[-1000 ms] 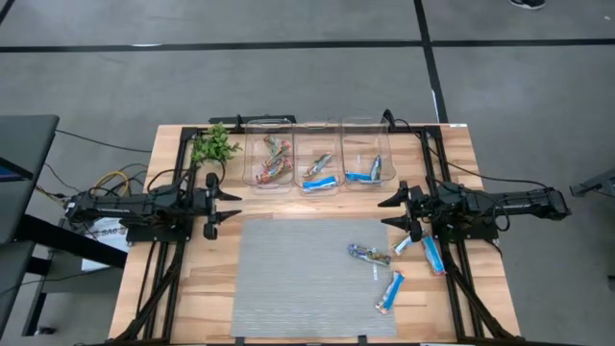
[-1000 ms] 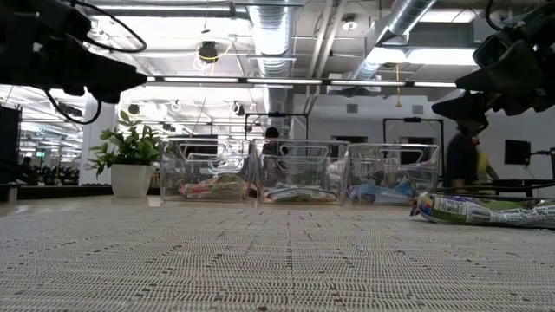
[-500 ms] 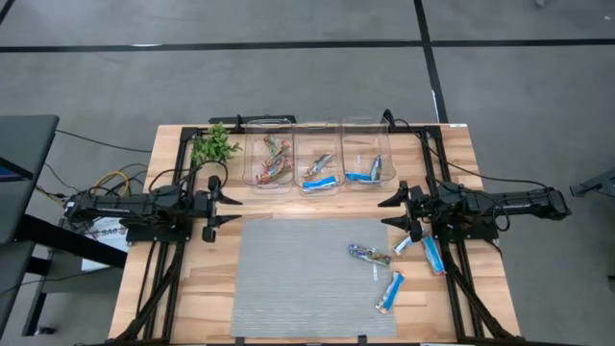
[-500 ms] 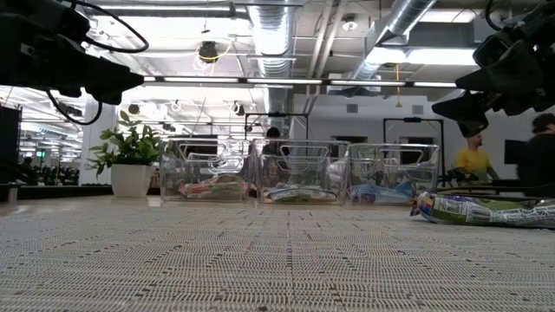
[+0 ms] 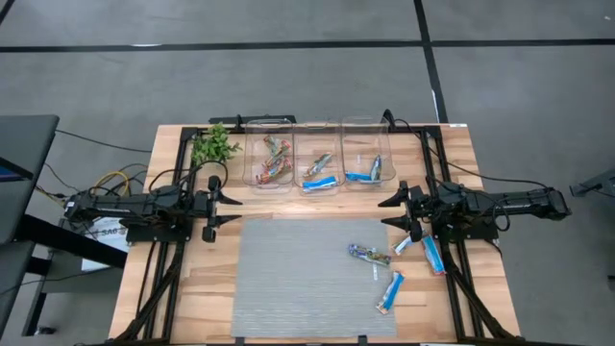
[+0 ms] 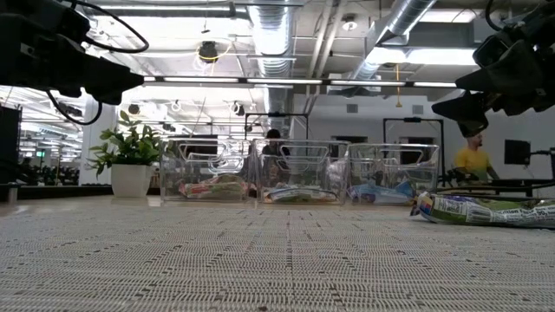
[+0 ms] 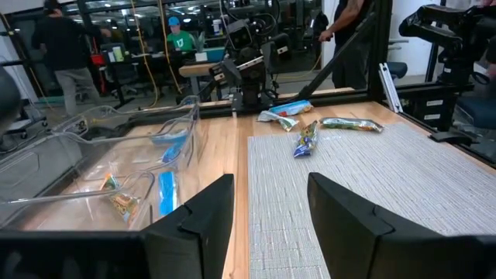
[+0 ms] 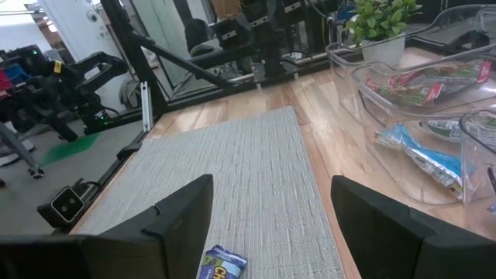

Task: Pick and place Granola Bars by type
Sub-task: Put the blue granola bar into the right transparent bin

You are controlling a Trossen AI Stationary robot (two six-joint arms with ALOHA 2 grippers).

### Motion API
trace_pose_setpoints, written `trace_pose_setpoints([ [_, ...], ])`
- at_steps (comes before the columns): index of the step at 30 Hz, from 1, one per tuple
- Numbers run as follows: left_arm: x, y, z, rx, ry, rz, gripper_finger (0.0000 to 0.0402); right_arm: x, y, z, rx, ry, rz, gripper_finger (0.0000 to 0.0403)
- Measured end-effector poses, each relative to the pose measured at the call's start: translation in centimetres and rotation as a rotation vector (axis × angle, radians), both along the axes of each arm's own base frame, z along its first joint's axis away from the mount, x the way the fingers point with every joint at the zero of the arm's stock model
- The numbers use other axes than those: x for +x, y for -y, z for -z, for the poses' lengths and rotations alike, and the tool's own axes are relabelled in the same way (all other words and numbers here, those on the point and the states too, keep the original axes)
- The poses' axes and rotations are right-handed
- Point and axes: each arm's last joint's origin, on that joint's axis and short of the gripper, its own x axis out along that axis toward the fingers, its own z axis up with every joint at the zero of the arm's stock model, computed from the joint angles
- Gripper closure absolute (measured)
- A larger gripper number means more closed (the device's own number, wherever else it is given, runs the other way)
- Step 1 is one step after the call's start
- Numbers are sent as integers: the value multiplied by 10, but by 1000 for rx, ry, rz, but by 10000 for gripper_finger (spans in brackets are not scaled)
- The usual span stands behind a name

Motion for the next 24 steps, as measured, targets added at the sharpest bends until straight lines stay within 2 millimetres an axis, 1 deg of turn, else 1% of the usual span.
trace_pose_setpoints([
  [4,0,0,0,0,0,0,242,0,-1,-1,13,5,-4,148],
  [5,0,0,0,0,0,0,242,0,-1,-4,65,-2,-5,148],
  [6,0,0,0,0,-1,0,242,0,-2,-9,154,-10,-5,148],
  [9,0,0,0,0,-1,0,242,1,-3,-36,468,-65,23,148],
  [11,0,0,0,0,0,0,242,3,-3,-50,601,-150,69,148],
  [12,0,0,0,0,0,0,242,5,-3,-57,626,-188,86,148],
  [15,0,0,0,0,-1,0,242,16,-6,-80,636,-285,93,148],
  [17,0,0,0,0,-1,0,242,25,-12,-92,610,-365,78,148],
  [19,0,0,0,0,-1,0,242,39,-20,-104,558,-433,41,148],
  [21,0,0,0,0,-2,0,242,53,-30,-110,468,-504,-13,148],
  [24,0,0,0,0,-2,0,242,74,-45,-112,334,-629,-79,148],
])
